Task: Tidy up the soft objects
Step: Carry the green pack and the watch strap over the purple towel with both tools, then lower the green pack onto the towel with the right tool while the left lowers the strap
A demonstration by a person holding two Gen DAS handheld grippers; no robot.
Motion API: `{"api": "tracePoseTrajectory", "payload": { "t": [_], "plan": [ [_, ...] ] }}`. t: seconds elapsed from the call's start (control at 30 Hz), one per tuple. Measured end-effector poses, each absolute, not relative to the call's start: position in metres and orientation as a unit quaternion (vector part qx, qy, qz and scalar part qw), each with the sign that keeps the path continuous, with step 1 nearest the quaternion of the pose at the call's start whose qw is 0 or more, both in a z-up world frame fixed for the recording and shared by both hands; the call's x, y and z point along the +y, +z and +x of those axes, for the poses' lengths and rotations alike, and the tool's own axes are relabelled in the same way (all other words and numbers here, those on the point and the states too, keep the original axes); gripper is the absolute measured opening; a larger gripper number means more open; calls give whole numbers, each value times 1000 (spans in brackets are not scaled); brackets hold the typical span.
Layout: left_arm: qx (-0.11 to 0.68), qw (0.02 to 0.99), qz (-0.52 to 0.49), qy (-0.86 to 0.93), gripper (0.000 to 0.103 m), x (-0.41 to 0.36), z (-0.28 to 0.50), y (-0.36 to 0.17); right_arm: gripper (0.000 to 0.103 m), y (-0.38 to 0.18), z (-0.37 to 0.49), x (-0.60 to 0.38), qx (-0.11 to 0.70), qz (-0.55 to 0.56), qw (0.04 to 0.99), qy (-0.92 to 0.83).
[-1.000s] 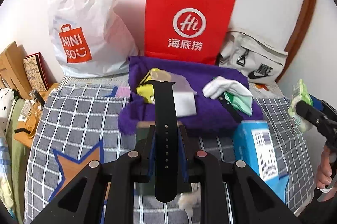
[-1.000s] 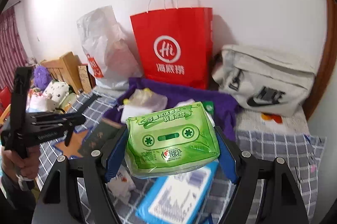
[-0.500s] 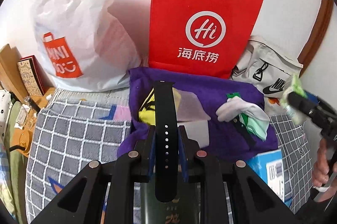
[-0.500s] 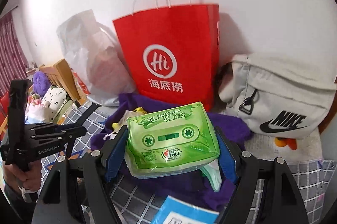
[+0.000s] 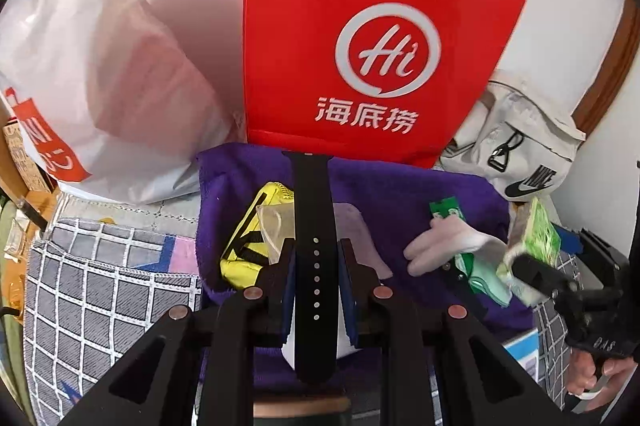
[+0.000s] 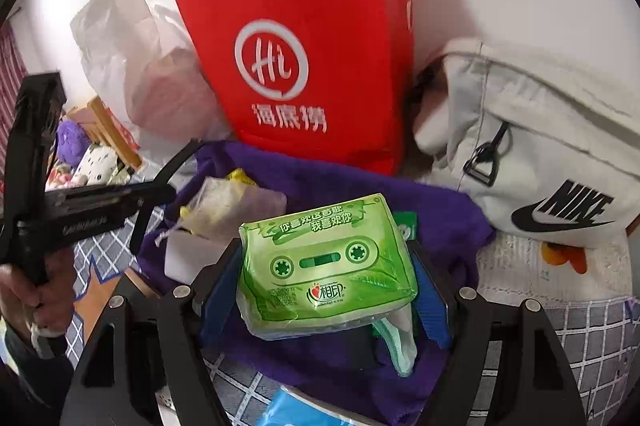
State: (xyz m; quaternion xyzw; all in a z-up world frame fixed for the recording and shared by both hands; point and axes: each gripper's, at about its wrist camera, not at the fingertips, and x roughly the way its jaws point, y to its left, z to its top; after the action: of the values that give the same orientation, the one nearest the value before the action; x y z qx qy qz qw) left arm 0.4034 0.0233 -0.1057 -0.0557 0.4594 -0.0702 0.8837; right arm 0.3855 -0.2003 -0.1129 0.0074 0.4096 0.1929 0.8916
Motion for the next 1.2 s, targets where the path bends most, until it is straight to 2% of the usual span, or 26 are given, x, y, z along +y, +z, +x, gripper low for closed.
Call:
{"api": "tracePoseTrajectory", "payload": {
  "t": [0.53, 0.97, 1.2],
  "plan": [
    [488, 867, -67, -78, 19, 31, 420, -137, 77, -173, 409, -187, 484, -8, 853, 193],
    [502, 858, -72, -79, 19, 31, 426, -151, 78, -185, 416, -188, 513, -5, 837, 188],
    [508, 854, -71, -85, 19, 28, 426, -154, 87, -183, 414, -181, 506, -24, 844, 180]
  ]
}}
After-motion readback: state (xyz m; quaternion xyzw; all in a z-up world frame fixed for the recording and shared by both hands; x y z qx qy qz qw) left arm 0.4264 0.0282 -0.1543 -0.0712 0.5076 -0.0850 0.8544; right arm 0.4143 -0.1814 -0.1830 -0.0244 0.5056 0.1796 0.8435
